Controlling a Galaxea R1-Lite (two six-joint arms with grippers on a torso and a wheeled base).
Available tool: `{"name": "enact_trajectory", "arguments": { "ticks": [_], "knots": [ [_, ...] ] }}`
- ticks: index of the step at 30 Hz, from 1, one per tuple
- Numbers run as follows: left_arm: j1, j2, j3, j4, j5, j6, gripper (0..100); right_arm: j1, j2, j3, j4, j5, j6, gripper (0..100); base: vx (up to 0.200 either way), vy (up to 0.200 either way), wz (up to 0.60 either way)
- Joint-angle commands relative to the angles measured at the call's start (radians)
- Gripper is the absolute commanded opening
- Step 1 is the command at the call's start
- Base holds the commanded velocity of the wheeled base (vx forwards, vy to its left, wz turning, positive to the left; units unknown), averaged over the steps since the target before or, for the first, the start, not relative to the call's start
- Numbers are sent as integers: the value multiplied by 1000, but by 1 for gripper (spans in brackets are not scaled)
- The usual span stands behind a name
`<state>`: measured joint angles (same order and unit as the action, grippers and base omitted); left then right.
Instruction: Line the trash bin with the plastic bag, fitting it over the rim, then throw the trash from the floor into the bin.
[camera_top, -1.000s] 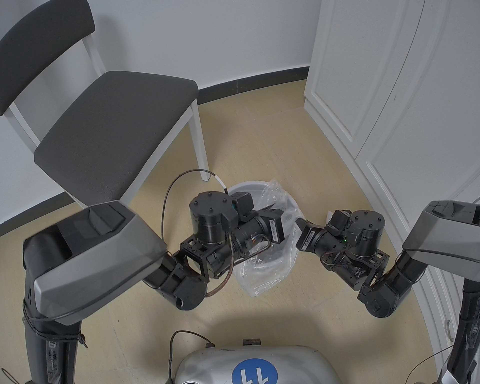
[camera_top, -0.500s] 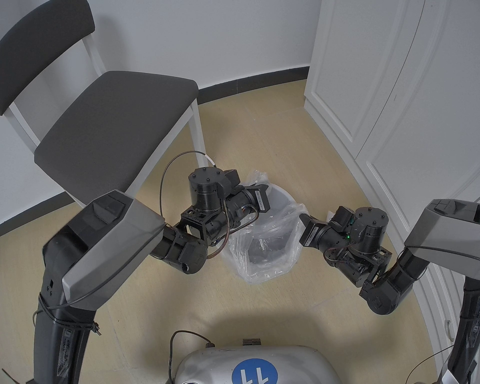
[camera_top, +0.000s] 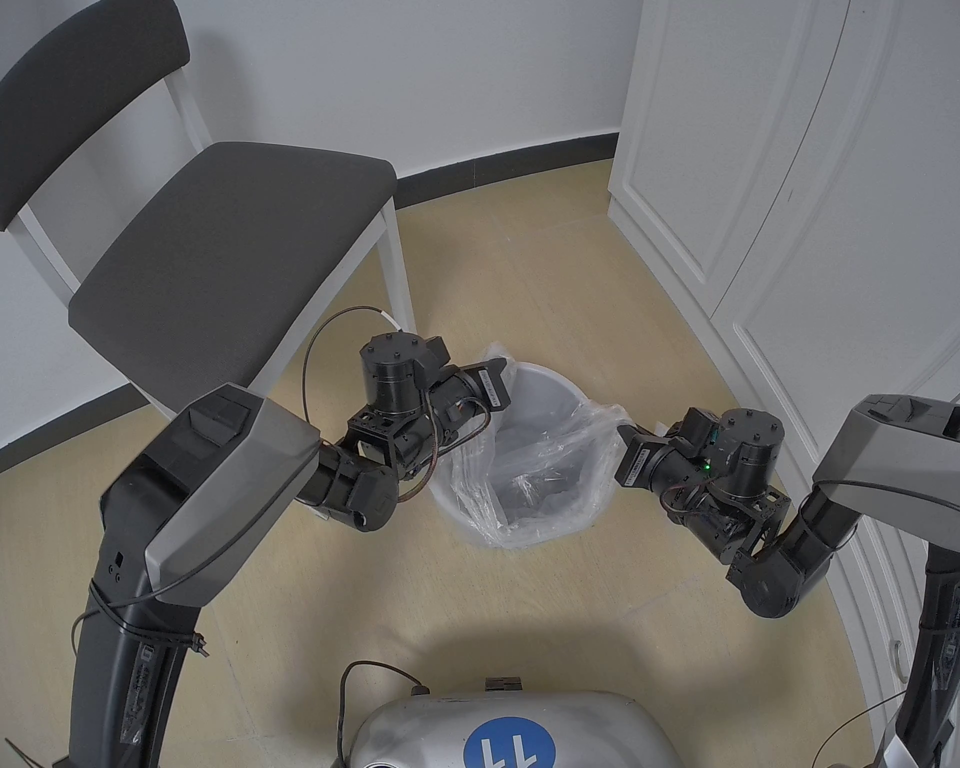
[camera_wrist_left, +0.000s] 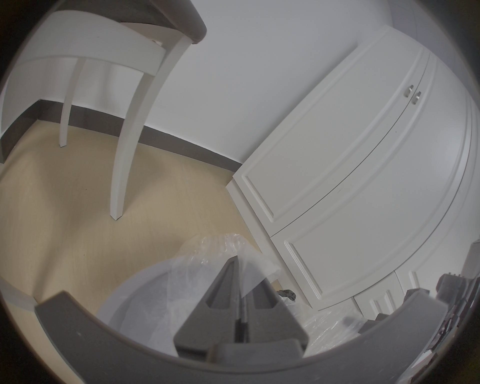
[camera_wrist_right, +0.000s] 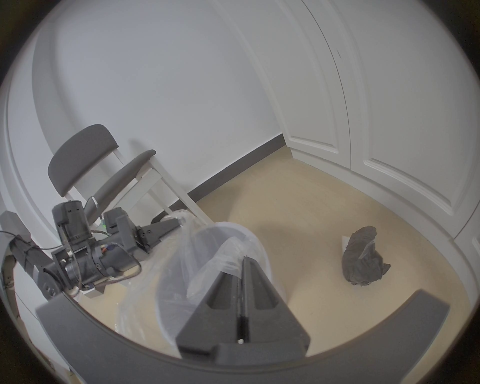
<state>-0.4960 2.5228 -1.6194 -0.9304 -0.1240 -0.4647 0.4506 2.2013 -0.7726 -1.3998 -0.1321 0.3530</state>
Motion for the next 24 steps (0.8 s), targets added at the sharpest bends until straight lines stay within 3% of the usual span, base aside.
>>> {"name": "enact_trajectory", "arguments": {
  "ticks": [1,11,17,24],
  "knots": [
    [23,-65,92,-36,3,-20,0,-10,2,6,7,-3,-14,0,0,0,0],
    [27,-183,381,-229,-8,-11,0,-36,-3,-1,54,-18,-81,0,0,0,0],
    [22,-145,311,-243,-23,-15,0,-40,31,-59,27,-81,-80,0,0,0,0],
    [8,-87,208,-231,-23,-17,0,-35,74,-83,-59,-89,-81,0,0,0,0]
  ]
}}
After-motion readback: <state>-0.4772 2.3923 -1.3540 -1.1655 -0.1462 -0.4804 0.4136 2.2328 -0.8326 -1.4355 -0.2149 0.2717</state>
